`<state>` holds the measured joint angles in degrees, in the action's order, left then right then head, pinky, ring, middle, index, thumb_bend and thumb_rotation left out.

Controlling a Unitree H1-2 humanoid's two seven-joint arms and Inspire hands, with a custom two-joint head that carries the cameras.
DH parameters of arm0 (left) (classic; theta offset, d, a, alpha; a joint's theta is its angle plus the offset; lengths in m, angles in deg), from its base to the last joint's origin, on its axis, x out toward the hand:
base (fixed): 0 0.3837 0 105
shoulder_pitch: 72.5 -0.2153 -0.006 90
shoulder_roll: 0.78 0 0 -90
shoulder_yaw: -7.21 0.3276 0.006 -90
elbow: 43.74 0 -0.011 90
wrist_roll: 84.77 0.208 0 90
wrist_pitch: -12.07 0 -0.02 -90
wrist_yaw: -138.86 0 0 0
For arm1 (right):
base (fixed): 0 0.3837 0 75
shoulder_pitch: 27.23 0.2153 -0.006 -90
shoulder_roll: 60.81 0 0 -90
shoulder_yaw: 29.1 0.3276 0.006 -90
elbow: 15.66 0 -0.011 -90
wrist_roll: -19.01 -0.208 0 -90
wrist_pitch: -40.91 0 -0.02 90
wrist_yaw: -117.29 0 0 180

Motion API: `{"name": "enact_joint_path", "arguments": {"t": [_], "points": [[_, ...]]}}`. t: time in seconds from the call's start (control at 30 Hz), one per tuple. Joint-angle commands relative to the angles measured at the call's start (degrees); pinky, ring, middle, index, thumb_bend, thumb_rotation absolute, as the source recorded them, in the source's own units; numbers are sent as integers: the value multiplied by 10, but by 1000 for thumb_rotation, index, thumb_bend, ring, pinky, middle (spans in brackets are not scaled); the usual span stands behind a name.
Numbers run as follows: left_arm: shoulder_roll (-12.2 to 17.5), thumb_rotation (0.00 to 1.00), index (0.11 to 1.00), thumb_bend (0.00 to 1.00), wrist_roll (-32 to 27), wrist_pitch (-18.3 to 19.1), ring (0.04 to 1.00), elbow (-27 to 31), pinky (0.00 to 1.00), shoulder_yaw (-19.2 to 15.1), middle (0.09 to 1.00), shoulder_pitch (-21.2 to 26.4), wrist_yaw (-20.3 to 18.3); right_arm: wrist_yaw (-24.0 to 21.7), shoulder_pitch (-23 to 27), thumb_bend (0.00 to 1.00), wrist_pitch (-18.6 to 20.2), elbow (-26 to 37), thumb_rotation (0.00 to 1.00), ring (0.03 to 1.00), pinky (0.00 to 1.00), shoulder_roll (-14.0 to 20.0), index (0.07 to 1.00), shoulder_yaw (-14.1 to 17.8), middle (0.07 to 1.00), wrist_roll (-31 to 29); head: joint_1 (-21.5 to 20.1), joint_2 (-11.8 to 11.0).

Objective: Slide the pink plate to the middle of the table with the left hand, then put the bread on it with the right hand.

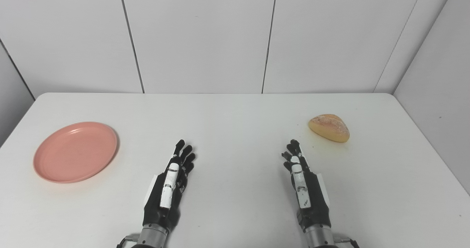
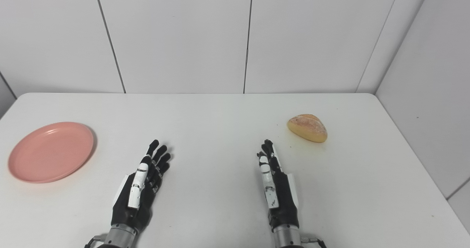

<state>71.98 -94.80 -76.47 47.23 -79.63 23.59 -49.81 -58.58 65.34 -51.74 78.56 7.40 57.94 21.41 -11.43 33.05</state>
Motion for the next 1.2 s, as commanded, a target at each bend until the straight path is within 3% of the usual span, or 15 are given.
{"name": "enact_joint_path", "arguments": {"t": [0.0, 0.83, 0.97, 1.07, 1.17], "points": [[-6, 1000, 969, 395, 0, 5, 968, -10, 993, 2, 974, -4, 3, -6, 6, 267, -3, 17, 1000, 943, 960, 3, 967, -1, 962, -3, 2, 1], [-5, 1000, 980, 407, 4, 6, 977, -9, 1000, 7, 984, -5, 1, -5, 5, 268, -4, 20, 1000, 941, 944, 6, 965, -1, 959, -1, 11, 0], [-8, 1000, 975, 401, 5, 6, 971, -8, 996, 9, 979, -6, 4, -5, 4, 284, -5, 22, 1000, 940, 939, 9, 967, -1, 960, 2, 29, -6], [-14, 1000, 970, 401, 14, -1, 967, -14, 997, 15, 973, -8, 9, -7, 1, 292, -12, 21, 1000, 939, 937, 18, 969, 2, 960, -1, 80, -18], [-21, 1000, 968, 406, 24, -8, 966, -21, 1000, 23, 972, -9, 13, -12, -2, 290, -23, 19, 1000, 936, 934, 28, 970, 6, 960, -7, 102, -25]]}}
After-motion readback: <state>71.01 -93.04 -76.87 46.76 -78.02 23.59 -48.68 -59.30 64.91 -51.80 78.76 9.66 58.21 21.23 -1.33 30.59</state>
